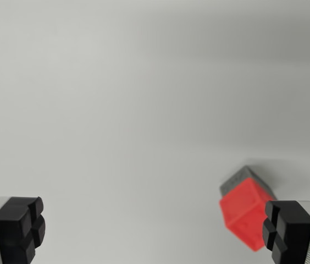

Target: Destack cube

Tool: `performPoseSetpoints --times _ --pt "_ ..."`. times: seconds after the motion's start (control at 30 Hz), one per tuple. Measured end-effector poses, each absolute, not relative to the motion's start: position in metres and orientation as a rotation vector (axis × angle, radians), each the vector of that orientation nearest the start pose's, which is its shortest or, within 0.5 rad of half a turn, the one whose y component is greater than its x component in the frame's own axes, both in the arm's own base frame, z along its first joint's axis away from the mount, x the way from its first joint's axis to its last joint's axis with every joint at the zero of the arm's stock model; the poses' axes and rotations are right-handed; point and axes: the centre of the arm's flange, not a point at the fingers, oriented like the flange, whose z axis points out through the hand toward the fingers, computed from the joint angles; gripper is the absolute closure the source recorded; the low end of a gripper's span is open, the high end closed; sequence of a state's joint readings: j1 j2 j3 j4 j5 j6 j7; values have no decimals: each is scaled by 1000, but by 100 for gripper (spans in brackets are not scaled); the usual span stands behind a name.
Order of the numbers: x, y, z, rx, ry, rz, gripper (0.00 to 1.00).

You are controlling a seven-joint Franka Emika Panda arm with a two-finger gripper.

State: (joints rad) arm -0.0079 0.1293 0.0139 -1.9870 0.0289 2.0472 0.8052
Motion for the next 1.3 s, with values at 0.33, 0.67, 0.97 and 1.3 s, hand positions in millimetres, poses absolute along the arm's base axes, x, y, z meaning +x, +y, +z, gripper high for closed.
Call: performPoseSetpoints --times 0.33,0.67,0.97,1.3 --pt "574 5 394 -2886 1243 117 0" --pt "573 4 392 -2883 1252 121 0" --pt "567 0 385 -2868 1289 117 0" --pt "555 -8 374 -2832 1367 107 0"
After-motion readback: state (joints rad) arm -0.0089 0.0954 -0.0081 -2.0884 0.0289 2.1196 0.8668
